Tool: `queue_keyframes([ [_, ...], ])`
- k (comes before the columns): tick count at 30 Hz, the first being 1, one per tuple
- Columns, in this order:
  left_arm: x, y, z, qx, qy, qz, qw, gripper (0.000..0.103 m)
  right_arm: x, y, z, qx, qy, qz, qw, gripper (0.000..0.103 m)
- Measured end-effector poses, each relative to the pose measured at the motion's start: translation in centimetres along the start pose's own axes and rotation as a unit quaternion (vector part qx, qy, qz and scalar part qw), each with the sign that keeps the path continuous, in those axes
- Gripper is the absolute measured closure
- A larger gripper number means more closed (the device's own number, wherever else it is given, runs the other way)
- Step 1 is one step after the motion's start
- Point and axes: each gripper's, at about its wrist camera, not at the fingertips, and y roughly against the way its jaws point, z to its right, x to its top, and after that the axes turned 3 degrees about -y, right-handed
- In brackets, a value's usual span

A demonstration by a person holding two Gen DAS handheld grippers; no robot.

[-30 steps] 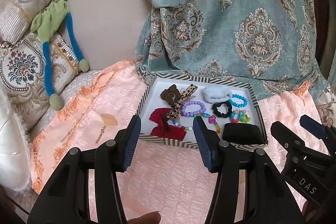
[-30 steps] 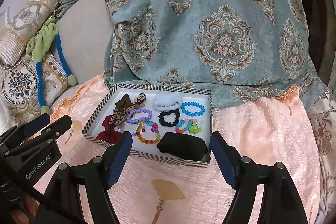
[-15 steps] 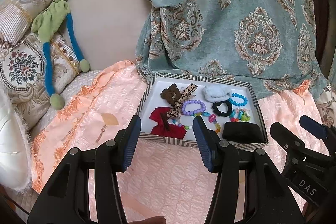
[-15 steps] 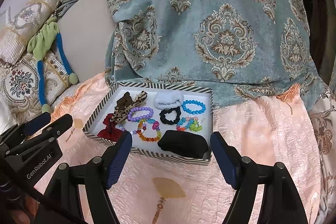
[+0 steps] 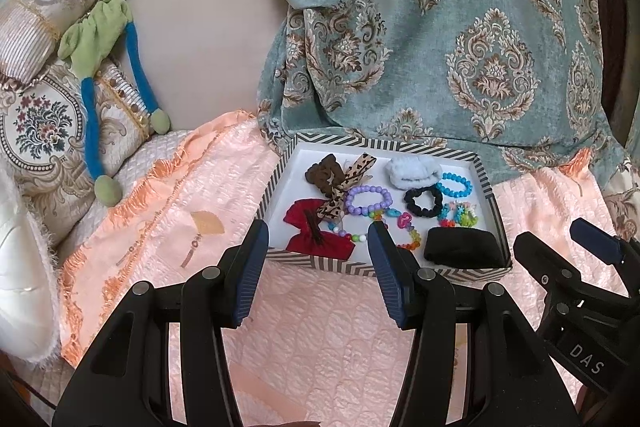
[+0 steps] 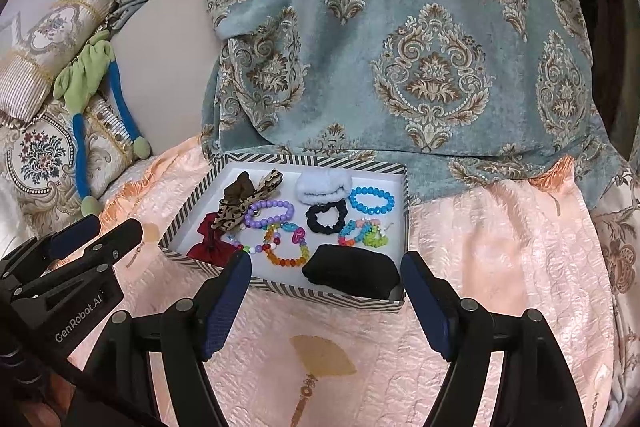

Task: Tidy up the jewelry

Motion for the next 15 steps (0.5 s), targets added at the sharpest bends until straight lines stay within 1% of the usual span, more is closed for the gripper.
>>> queue_keyframes([
  [15, 0.05, -0.26, 0.26, -0.002, -0.001, -0.003, 1.0000, 0.051, -0.05, -0.15, 0.17, 0.003, -0.001, -0.004, 1.000, 0.028],
])
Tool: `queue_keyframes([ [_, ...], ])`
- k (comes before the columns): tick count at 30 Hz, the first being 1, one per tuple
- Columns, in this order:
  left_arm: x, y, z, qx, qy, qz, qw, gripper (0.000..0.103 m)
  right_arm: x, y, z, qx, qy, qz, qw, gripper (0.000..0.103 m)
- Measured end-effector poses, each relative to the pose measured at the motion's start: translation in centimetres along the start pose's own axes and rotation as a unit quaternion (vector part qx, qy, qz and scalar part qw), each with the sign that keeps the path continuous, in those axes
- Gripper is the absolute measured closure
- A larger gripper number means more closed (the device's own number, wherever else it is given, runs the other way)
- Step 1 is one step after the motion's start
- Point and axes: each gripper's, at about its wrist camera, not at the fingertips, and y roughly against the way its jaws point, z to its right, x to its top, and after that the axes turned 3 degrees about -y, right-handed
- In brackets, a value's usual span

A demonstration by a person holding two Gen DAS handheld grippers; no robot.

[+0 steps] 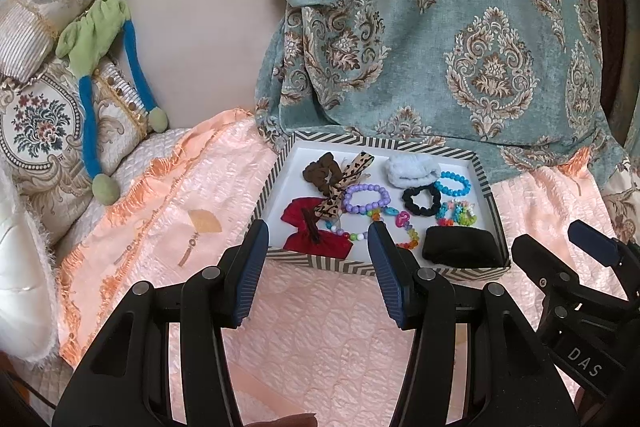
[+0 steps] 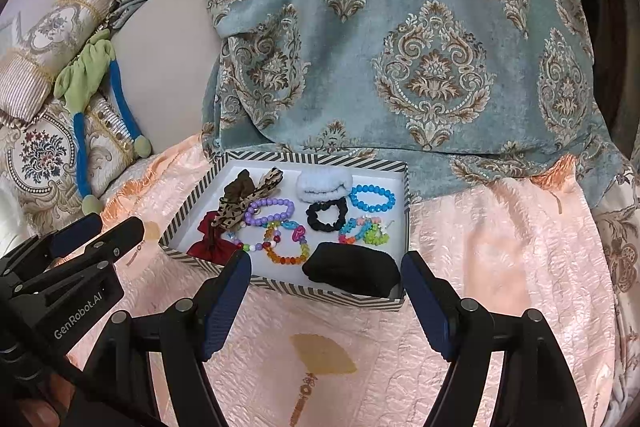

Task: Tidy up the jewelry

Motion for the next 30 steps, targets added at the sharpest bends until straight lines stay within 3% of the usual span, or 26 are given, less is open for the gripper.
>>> queue_keyframes([
  [26, -0.33, -0.34, 0.12, -0.003, -0.004, -0.001, 1.0000, 0.051, -0.49, -0.41, -0.12, 0.006, 0.004, -0.010, 1.000, 0.028],
  [30, -0.48, -0.68, 0.24, -0.004, -0.005, -0.001, 1.0000, 0.048, -0.67, -0.92, 0.70, 0.007, 0.001, -0.013, 1.000, 0.028],
])
